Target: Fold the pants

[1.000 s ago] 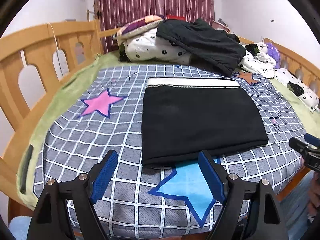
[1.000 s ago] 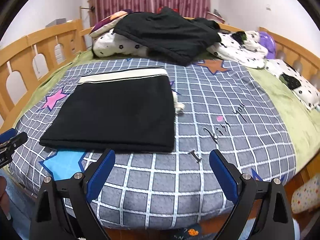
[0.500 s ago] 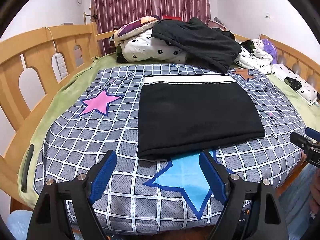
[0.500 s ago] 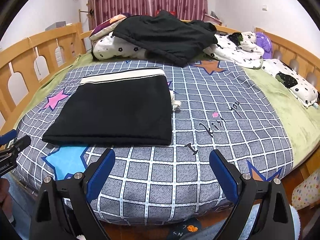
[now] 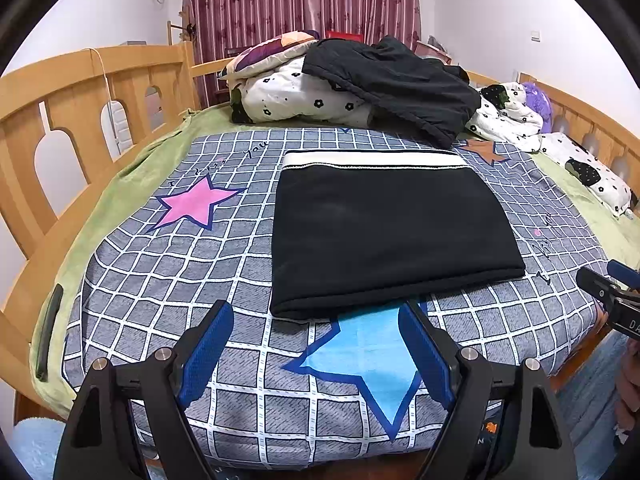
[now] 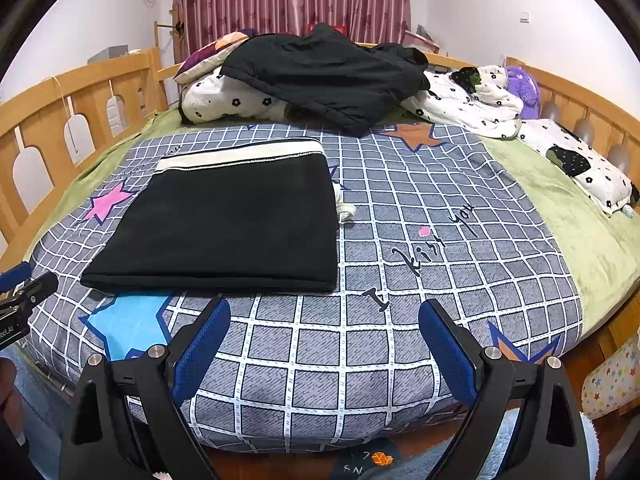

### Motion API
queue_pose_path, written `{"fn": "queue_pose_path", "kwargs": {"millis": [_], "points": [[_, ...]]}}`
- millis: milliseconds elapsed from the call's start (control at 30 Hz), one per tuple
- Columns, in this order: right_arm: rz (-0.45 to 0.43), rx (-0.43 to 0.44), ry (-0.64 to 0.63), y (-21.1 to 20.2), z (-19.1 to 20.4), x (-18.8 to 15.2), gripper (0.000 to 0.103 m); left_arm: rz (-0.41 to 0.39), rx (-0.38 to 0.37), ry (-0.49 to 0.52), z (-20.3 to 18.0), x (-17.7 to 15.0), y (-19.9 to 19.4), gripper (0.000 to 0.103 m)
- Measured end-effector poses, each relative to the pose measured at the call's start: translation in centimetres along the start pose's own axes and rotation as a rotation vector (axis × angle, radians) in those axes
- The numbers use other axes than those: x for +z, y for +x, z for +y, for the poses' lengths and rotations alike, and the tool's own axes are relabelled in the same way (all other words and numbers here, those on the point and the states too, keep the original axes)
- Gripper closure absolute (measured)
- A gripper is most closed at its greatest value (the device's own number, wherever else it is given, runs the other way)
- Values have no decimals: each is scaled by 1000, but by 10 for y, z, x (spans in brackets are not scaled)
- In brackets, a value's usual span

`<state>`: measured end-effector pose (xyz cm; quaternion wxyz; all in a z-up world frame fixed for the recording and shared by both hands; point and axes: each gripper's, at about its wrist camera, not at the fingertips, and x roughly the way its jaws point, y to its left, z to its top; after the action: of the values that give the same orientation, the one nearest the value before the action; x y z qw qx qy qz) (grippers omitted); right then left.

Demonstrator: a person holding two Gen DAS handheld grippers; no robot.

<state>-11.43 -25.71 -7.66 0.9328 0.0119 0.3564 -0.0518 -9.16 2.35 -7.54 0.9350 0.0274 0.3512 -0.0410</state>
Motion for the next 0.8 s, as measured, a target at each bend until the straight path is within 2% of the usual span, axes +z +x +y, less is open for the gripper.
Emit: {"fn": "queue_pose_path", "kwargs": {"millis": [800], "points": [[-7,-11,-6,0,1,0,9,-7,4,8,-6,-1,-2,19]]}}
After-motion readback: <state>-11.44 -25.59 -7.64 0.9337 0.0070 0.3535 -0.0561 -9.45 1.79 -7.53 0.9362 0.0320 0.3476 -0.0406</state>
